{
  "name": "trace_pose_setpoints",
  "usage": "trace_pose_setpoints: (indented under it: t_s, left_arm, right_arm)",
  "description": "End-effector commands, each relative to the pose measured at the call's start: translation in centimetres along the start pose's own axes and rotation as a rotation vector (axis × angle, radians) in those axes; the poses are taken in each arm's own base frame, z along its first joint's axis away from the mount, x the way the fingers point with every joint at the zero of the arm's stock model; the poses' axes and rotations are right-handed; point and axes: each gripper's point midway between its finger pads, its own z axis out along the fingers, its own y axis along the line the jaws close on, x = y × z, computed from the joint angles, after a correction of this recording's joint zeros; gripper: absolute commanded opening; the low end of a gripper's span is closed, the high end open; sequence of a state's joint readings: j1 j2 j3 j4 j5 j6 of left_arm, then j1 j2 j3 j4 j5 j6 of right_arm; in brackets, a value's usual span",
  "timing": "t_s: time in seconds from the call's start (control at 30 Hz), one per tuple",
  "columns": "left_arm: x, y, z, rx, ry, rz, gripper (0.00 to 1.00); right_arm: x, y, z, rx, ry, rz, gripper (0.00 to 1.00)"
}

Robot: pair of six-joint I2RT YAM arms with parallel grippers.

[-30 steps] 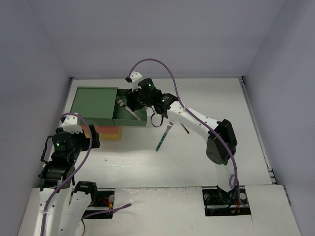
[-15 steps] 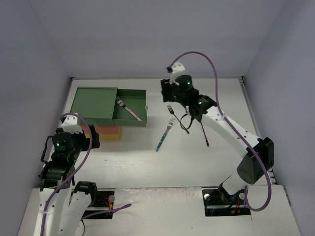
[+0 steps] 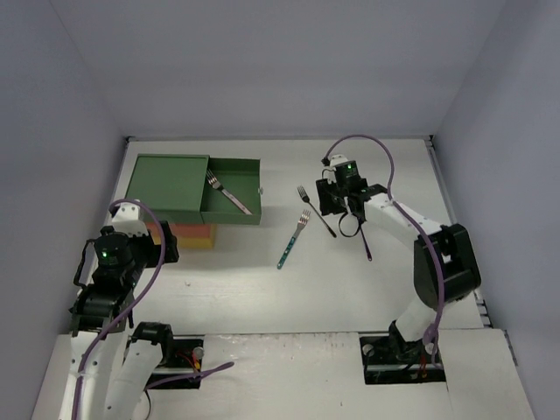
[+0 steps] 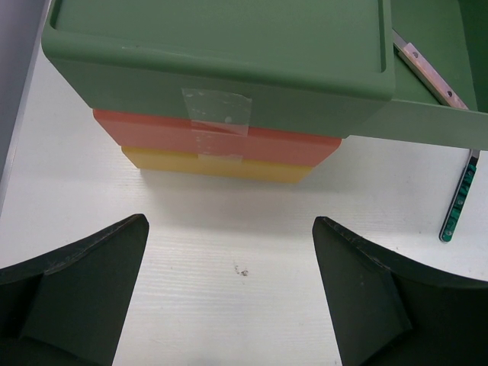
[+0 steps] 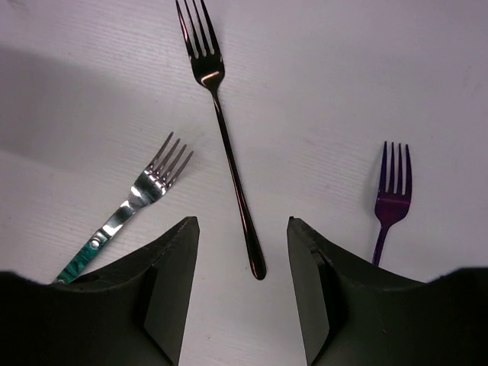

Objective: Sort the eating utensils into containers

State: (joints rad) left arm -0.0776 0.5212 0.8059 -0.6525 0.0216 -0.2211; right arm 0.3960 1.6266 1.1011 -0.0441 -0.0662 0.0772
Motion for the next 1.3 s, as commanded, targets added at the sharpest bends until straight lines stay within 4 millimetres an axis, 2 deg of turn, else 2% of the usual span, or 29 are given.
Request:
trace_pose_setpoints:
  t_s: [0.0, 0.3, 0.6, 0.9, 1.07, 1.17, 1.27]
  left_arm:
    - [-1.5, -0.6, 0.6, 0.019, -0.044, -0.009, 0.87]
    - [-1.4, -0.6, 0.6, 0.020, -0.040, -0.008, 0.87]
    - [-1.5, -0.7, 0.7, 0.023, -0.040, -0.007, 0.87]
    - [-1.4, -0.7, 0.7, 0.022, -0.037, -0.007, 0.87]
    - [-1.4, -0.7, 0.7, 0.023, -0.038, -0.007, 0.87]
    - [-1.4, -0.7, 0.7, 0.023, -0.036, -0.006, 0.87]
    - [-1.4, -0.7, 0.7, 0.024, -0.035, -0.006, 0.87]
  right_arm:
    - [0.9, 0.6, 1.7, -0.048, 0.041, -0.021, 0.47]
    - [3.6, 0.2, 4.9, -0.033, 0.144, -0.031, 0.44]
    - [4.2, 0.3, 7.7, -0.030, 0.189, -0.030, 0.42]
    - [3.7, 0.9, 10.4, -0.039, 0.202, -0.007, 0.33]
    - [3.7, 0.7, 11.0, -0.039, 0.209, -0.003, 0.22]
    - [3.8, 0.5, 11.0, -0.037, 0.211, -0.003, 0.06]
    - [3.6, 0.0, 10.5, -0.021, 0.204, -0.011, 0.01]
